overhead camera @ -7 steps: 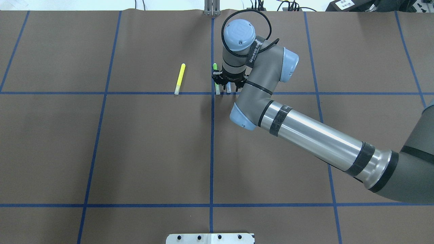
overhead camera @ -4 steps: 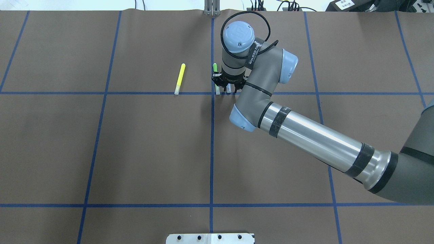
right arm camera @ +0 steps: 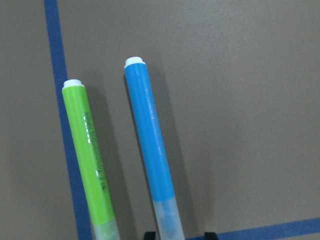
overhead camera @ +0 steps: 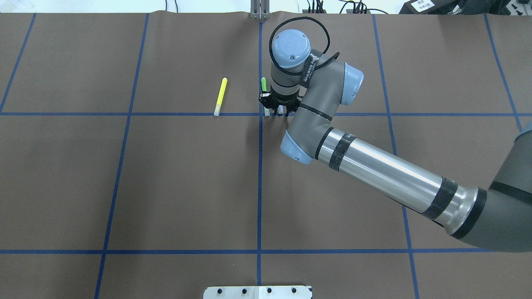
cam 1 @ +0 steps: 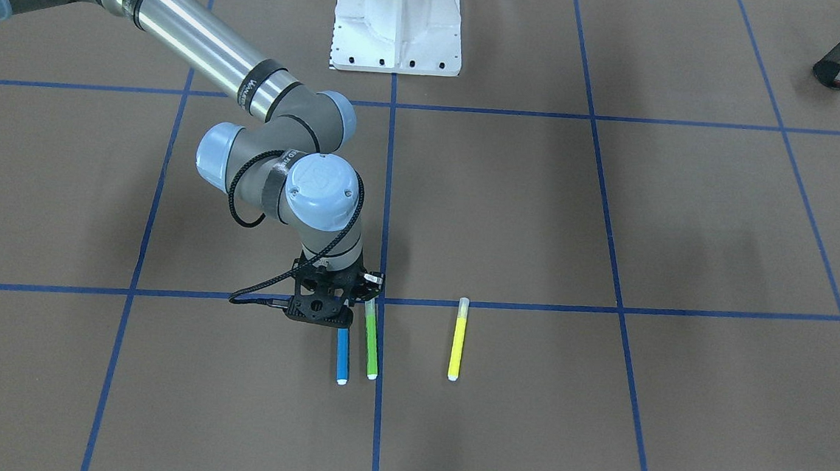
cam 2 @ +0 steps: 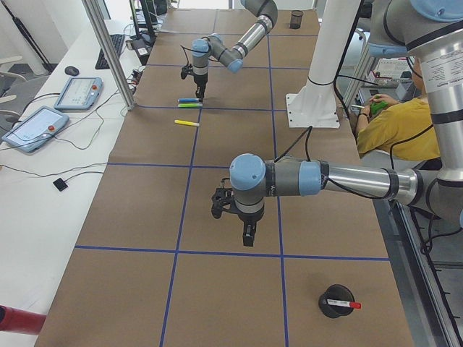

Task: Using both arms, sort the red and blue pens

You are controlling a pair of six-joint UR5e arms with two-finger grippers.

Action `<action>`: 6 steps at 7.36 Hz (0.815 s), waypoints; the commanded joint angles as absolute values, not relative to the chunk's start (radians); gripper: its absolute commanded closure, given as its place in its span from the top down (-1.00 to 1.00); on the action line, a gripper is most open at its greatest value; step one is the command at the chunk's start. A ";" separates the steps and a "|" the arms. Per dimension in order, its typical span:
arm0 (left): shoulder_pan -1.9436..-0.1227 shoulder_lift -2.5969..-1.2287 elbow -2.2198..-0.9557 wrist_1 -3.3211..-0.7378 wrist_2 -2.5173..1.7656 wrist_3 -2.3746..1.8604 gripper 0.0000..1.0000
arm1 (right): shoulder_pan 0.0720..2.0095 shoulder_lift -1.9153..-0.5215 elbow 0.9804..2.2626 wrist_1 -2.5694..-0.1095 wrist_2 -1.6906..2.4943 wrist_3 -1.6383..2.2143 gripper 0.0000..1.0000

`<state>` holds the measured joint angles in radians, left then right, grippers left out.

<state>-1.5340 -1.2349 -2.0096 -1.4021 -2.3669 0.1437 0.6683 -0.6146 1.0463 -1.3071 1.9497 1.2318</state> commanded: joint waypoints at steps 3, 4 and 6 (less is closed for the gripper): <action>-1.534 -1.235 -2.010 -1.402 -2.367 0.143 1.00 | 0.664 -0.617 1.046 -1.307 1.948 1.218 -0.34; -1.534 -1.235 -2.010 -1.402 -2.367 0.144 1.00 | 0.666 -0.617 1.046 -1.307 1.948 1.165 -0.35; -1.534 -1.235 -2.010 -1.402 -2.367 0.144 1.00 | 0.666 -0.617 1.046 -1.307 1.948 1.131 -0.35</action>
<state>-1.5340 -1.2349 -2.0095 -1.4021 -2.3669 0.1440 0.6655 -0.6166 1.0462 -1.3070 1.9482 1.1566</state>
